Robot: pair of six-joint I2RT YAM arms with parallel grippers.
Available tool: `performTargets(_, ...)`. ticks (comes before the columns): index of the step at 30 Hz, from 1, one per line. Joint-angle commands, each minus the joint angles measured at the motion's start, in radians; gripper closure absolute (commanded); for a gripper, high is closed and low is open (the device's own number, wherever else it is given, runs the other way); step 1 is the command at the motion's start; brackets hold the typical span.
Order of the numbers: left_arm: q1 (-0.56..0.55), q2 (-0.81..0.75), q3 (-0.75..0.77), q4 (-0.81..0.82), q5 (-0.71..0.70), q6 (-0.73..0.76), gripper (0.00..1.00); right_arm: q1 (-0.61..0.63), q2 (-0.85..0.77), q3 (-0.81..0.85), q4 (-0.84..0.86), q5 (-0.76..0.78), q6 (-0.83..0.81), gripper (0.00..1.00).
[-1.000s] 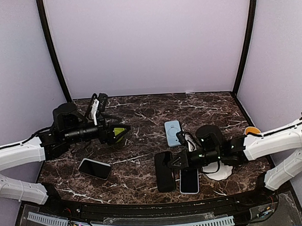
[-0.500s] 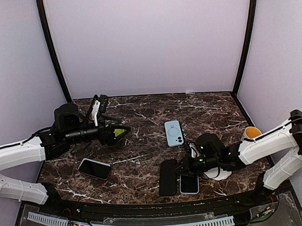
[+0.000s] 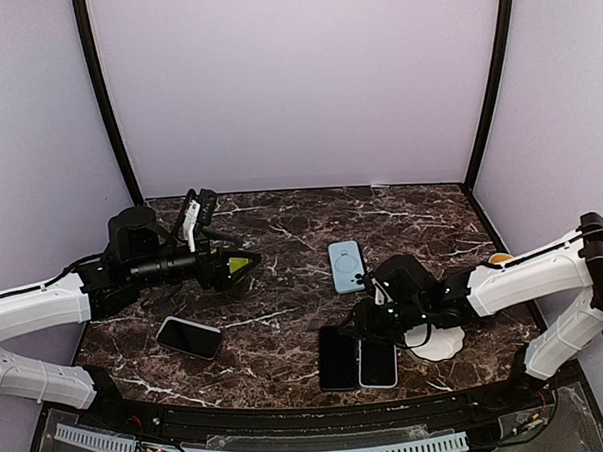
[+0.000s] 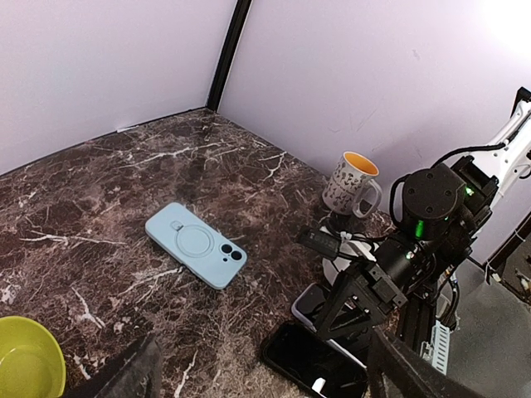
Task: Put the phone into the phone case
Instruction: Place the phone with the phone case at the center of the board, then pick up the phone case from the phone case.
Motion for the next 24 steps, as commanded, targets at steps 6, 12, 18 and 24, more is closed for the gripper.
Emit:
performTargets(6, 0.006, 0.002, 0.033, -0.009, 0.001, 0.007, 0.13, 0.052, -0.013, 0.169, -0.232, 0.175, -0.099, 0.62)
performTargets(12, 0.007, 0.006, 0.037, -0.033, -0.032, 0.017, 0.13, 0.120, 0.037, 0.444, -0.600, 0.621, -0.200, 0.58)
performTargets(18, 0.009, 0.059, 0.074, -0.161, -0.161, 0.060, 0.09, 0.169, 0.221, 0.697, -0.863, 0.854, -0.272, 0.14)
performTargets(24, 0.031, 0.195, 0.261, -0.539, -0.442, 0.065, 0.01, 0.143, 0.269, 0.711, -0.745, 0.833, -0.413, 0.01)
